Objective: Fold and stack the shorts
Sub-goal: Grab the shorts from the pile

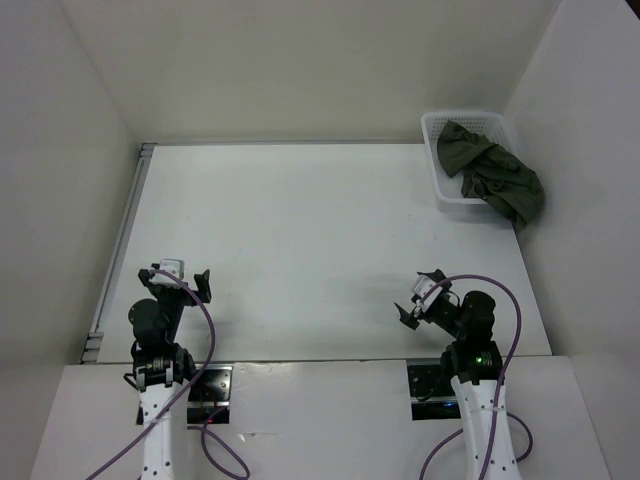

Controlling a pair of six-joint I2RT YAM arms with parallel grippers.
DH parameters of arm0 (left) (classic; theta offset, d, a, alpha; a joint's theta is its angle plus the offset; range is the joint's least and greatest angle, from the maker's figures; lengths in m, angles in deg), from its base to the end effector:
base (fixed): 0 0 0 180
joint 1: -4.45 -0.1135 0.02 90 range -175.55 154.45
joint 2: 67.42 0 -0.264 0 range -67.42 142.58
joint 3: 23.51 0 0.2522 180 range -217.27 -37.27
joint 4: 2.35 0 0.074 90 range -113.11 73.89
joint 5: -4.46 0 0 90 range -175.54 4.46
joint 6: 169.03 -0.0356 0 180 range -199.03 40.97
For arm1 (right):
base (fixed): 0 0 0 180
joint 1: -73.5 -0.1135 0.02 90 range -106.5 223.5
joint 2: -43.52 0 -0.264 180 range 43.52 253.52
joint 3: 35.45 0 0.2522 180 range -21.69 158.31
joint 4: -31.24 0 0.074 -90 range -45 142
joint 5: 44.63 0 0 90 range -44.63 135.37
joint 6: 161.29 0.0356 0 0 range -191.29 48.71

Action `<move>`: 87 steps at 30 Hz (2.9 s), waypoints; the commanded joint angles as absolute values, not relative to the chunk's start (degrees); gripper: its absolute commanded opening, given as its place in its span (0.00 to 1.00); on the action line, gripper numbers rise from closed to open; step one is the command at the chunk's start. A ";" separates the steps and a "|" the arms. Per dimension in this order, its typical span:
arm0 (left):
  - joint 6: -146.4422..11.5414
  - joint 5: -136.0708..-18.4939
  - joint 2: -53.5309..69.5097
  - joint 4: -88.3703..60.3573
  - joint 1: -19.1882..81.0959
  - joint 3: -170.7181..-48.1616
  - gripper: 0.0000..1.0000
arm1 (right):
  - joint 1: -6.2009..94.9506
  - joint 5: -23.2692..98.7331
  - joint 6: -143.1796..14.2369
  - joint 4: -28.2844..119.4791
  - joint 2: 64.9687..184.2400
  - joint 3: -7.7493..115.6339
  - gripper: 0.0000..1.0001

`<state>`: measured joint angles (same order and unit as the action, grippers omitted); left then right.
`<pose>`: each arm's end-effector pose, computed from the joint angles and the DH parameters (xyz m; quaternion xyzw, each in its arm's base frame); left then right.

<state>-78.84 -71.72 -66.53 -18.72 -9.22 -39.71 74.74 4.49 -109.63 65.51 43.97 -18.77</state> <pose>0.1068 0.0172 0.1822 -0.0018 0.7134 -0.0036 0.7007 0.0946 0.0213 0.1548 -0.4357 0.6536 0.0795 0.6137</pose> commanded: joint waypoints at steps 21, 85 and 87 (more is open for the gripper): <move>-79.03 -29.01 -67.50 -7.78 -9.52 -41.51 0.99 | 72.72 -0.08 -157.17 34.21 44.39 -14.50 0.99; -79.03 -53.29 17.84 -40.55 2.70 -110.75 0.99 | 73.42 63.82 -77.97 59.87 135.57 74.98 0.00; -79.03 -53.29 17.05 -39.75 2.70 -110.75 0.99 | 72.80 66.37 -77.44 56.88 133.27 77.34 0.00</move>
<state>-78.78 -55.20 20.07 -42.48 2.52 -108.75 73.23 60.03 -79.41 66.78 140.89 70.71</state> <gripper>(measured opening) 0.993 0.010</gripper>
